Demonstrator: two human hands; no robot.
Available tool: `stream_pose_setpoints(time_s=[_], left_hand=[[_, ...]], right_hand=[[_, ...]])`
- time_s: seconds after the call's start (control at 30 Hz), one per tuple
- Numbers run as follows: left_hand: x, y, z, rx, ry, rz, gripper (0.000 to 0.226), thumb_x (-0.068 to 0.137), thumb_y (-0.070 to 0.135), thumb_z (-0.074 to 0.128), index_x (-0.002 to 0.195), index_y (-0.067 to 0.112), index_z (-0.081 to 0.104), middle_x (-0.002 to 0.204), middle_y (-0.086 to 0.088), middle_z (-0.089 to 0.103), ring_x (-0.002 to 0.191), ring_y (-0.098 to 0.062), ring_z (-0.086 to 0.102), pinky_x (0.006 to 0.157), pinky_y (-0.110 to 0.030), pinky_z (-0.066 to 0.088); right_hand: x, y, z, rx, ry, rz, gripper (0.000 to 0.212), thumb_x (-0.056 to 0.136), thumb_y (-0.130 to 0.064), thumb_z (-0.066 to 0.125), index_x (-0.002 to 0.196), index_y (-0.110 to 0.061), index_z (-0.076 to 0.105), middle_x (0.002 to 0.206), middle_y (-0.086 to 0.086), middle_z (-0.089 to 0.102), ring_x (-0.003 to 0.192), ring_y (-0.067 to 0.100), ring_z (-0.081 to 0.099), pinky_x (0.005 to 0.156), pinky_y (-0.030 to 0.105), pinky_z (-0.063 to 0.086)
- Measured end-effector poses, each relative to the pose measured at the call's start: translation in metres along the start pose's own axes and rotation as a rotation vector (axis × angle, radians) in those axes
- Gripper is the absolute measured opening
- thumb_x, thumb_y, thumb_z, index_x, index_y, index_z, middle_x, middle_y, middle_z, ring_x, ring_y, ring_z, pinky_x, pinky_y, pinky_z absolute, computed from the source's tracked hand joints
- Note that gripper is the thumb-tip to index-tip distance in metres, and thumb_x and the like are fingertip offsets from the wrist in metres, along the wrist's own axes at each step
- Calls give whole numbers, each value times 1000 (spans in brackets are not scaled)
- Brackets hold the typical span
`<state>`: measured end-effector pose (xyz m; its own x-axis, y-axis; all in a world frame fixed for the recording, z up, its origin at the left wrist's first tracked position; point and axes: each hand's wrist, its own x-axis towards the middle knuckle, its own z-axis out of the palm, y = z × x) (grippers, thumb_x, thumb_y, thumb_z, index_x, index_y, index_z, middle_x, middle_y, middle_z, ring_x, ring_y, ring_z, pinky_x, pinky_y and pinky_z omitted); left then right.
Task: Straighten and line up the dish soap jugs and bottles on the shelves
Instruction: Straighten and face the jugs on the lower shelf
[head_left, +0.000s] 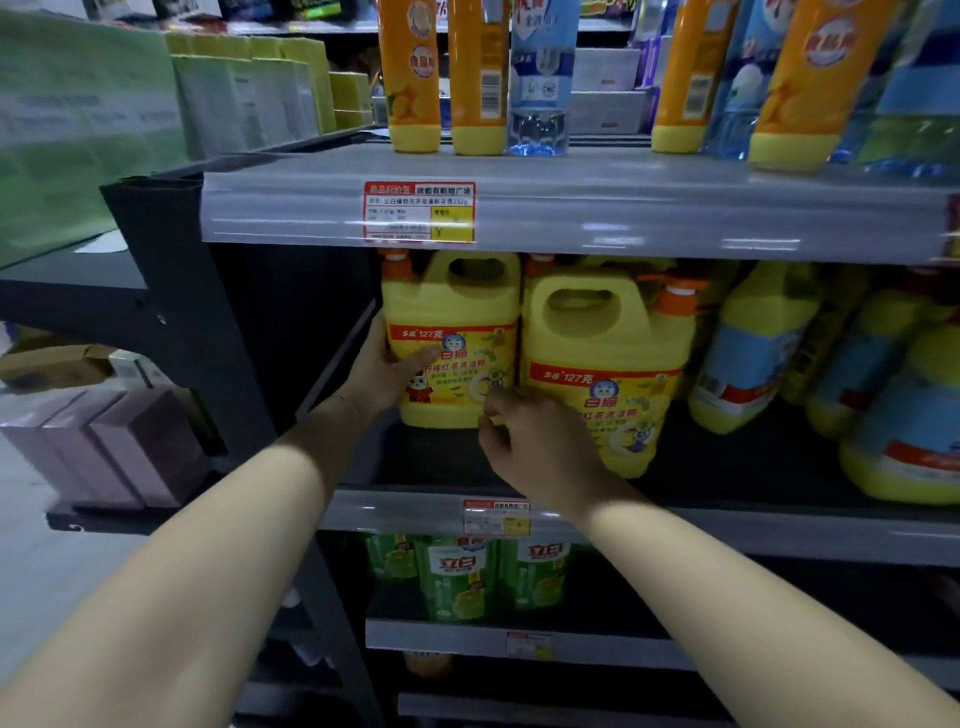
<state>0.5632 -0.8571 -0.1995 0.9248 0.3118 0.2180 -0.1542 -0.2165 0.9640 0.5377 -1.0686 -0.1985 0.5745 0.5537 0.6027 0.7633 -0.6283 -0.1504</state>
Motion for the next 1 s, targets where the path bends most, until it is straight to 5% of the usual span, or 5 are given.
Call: stream_pose_setpoints(time_s=[0.1, 0.2, 0.3, 0.43, 1.0], left_hand=[[-8, -7, 4, 143, 208, 49, 79, 74, 34, 82, 134, 17, 34, 126, -5, 49, 113, -18, 55, 94, -40, 51], [-34, -5, 24, 249, 428, 73, 58, 74, 29, 82, 110, 10, 41, 114, -8, 43, 104, -25, 53, 86, -34, 50], [-57, 1, 52, 208, 152, 79, 45, 74, 21, 82, 103, 10, 49, 105, -5, 56, 95, -18, 57, 73, -19, 46], [-60, 14, 93, 265, -338, 117, 71, 67, 20, 87, 125, 16, 48, 113, 9, 57, 104, 1, 53, 88, -14, 46], [-72, 16, 41, 265, -98, -28, 89, 49, 28, 95, 127, 25, 53, 115, 12, 66, 106, -8, 62, 93, -34, 50]], right_hand=[[-3, 5, -5, -20, 26, -10, 15, 84, -25, 59, 78, -12, 64, 63, 3, 64, 53, 24, 61, 45, 22, 35], [-7, 14, -14, -59, 43, -28, 16, 80, -26, 60, 70, -14, 61, 55, 0, 58, 46, 21, 56, 43, 19, 30], [-12, 28, -28, -96, -1, -49, 19, 80, -25, 62, 65, -14, 57, 54, 1, 56, 45, 21, 54, 42, 18, 25], [-22, 50, -52, -168, -211, -164, 25, 92, -33, 49, 80, -14, 60, 76, 3, 62, 65, 23, 58, 49, 28, 33], [-33, 53, -66, -54, -317, 2, 30, 94, -34, 49, 115, -15, 39, 105, 9, 56, 83, 26, 56, 65, 34, 49]])
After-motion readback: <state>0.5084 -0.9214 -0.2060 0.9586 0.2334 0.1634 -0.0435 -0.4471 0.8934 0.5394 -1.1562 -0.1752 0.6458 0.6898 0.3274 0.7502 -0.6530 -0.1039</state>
